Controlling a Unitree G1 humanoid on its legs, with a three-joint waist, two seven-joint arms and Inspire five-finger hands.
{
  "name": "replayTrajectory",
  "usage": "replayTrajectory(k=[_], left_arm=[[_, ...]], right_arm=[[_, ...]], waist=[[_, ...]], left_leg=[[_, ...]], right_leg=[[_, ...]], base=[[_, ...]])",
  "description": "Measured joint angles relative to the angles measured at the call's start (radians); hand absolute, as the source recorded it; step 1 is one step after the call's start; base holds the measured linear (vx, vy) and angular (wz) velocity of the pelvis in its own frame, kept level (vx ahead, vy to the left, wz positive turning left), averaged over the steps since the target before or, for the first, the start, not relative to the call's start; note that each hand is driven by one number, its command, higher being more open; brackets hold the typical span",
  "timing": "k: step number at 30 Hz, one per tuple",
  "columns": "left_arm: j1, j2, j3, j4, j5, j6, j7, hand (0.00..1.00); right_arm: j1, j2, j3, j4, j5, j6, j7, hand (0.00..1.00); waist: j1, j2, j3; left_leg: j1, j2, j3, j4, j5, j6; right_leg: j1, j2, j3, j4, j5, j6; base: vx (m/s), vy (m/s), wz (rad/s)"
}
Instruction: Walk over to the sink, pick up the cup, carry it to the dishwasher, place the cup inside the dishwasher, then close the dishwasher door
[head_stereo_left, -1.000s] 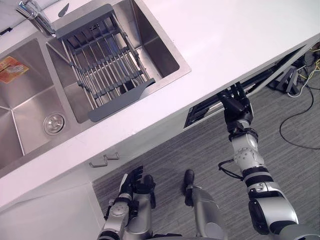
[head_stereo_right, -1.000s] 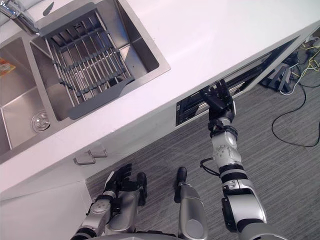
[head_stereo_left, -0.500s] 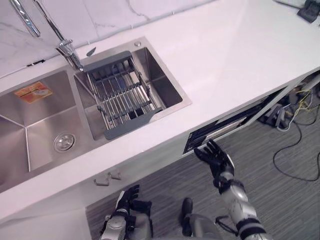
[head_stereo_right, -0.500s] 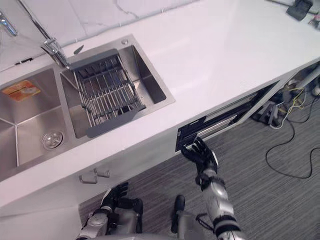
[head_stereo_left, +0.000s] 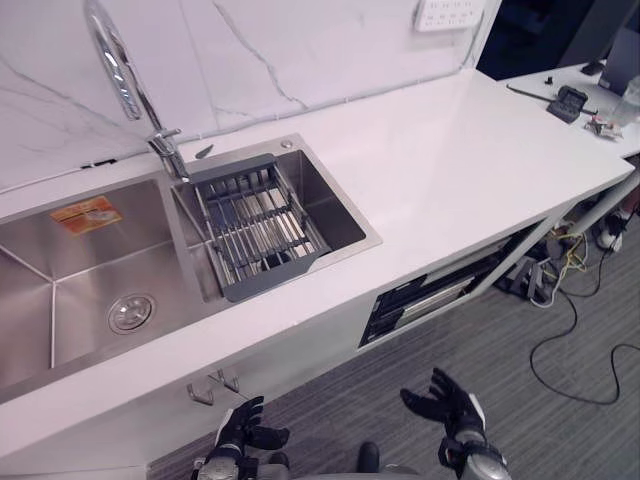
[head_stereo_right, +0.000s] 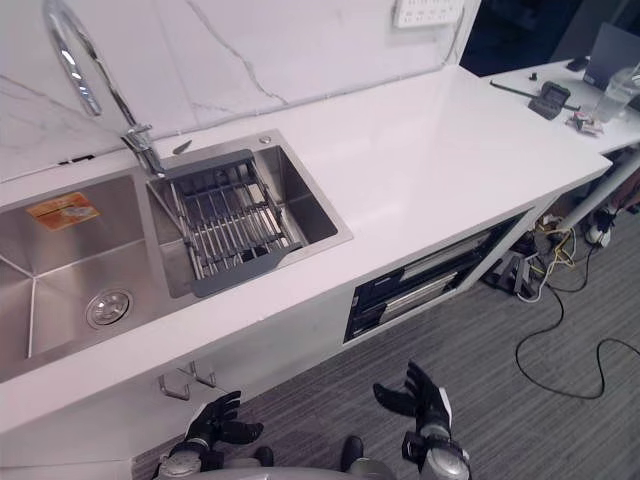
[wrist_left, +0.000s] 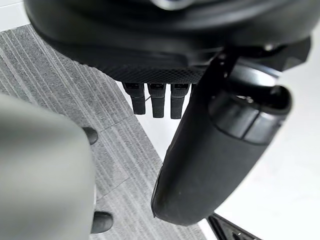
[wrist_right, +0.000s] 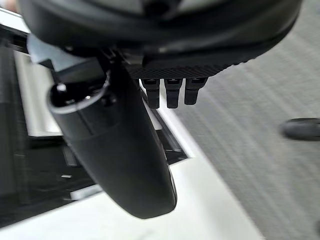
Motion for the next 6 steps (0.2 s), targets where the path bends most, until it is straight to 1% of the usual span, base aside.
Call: replayTrajectory(k=[2,6], left_arm=[[-0.002,0.000,0.018,0.014,0.000,0.000,-0.002,0.90],[-0.003,0.001,0.040,0.024,0.000,0.000,-0.002,0.90]], right_arm=[[-0.003,0.007,-0.006,0.070,-0.002,0.000,0.007,0.90],[-0.003,0.014,-0.032,0.149,0.000,0.009,0.017,0.90]], waist=[[-0.001,-0.004,-0.004],[-0.002,-0.011,-0.007]], left_leg=[[0.015,-0.003,-0.013,-0.018,0.013,0.000],[0.041,-0.008,-0.042,-0.026,0.021,0.000]], right_leg=[[0.015,-0.002,-0.013,-0.002,0.000,0.000],[0.053,-0.006,-0.039,-0.008,0.000,0.000]], base=[[-0.03,-0.001,0.16],[-0.03,-0.001,0.20]])
